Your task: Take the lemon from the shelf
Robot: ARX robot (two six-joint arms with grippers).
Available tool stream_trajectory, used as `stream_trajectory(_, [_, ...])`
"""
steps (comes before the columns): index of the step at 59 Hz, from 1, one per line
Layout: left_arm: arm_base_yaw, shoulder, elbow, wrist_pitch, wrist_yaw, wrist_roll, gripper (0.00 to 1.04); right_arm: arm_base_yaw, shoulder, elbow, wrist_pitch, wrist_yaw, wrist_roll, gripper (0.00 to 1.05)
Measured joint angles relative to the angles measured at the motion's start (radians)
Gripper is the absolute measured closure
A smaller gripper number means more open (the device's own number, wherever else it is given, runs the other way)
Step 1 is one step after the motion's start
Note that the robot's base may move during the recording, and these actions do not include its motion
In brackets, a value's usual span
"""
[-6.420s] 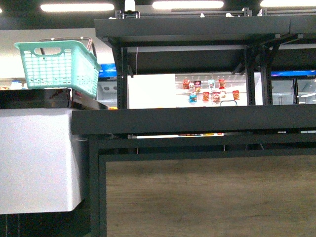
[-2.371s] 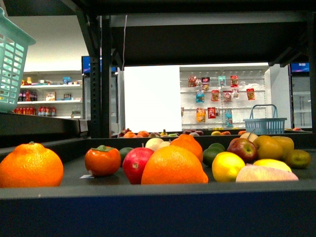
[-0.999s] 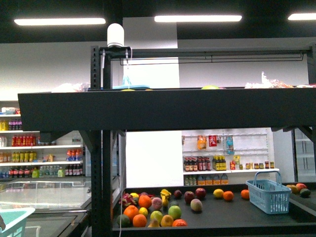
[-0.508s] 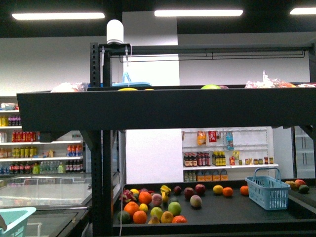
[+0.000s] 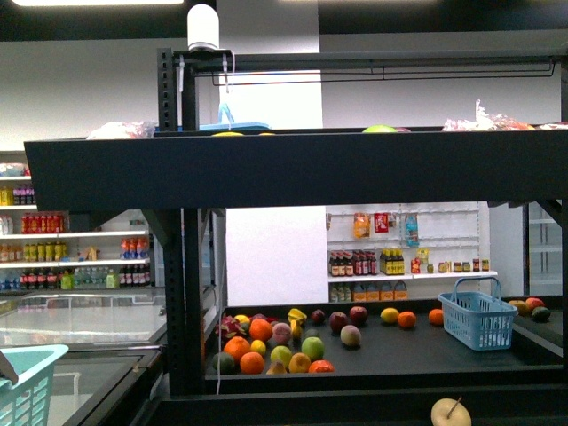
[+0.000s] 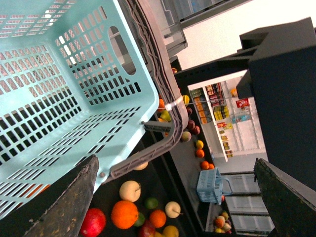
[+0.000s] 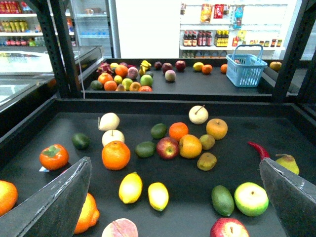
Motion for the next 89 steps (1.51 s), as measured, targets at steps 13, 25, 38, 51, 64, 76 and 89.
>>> stream_trajectory(13, [-0.021, 0.269, 0.098, 0.155, -0.002, -0.186, 0.08, 0.000, 0.000, 0.000, 0.000, 0.000, 0.000, 0.02])
stream_trajectory(25, [-0.087, 0.449, 0.186, 0.297, -0.042, -0.307, 0.08, 0.000, 0.000, 0.000, 0.000, 0.000, 0.000, 0.02])
stream_trajectory(38, [-0.128, 0.569, 0.285, 0.343, -0.099, -0.319, 0.08, 0.000, 0.000, 0.000, 0.000, 0.000, 0.000, 0.02])
stream_trajectory(51, [-0.163, 0.668, 0.394, 0.338, -0.135, -0.319, 0.08, 0.000, 0.000, 0.000, 0.000, 0.000, 0.000, 0.02])
stream_trajectory(64, [-0.184, 0.712, 0.449, 0.306, -0.159, -0.288, 0.22, 0.000, 0.000, 0.000, 0.000, 0.000, 0.000, 0.02])
stream_trajectory(76, [-0.184, 0.731, 0.504, 0.246, -0.173, -0.243, 0.59, 0.000, 0.000, 0.000, 0.000, 0.000, 0.000, 0.02])
stream_trajectory(89, [-0.184, 0.744, 0.510, 0.222, -0.177, -0.238, 0.90, 0.000, 0.000, 0.000, 0.000, 0.000, 0.000, 0.02])
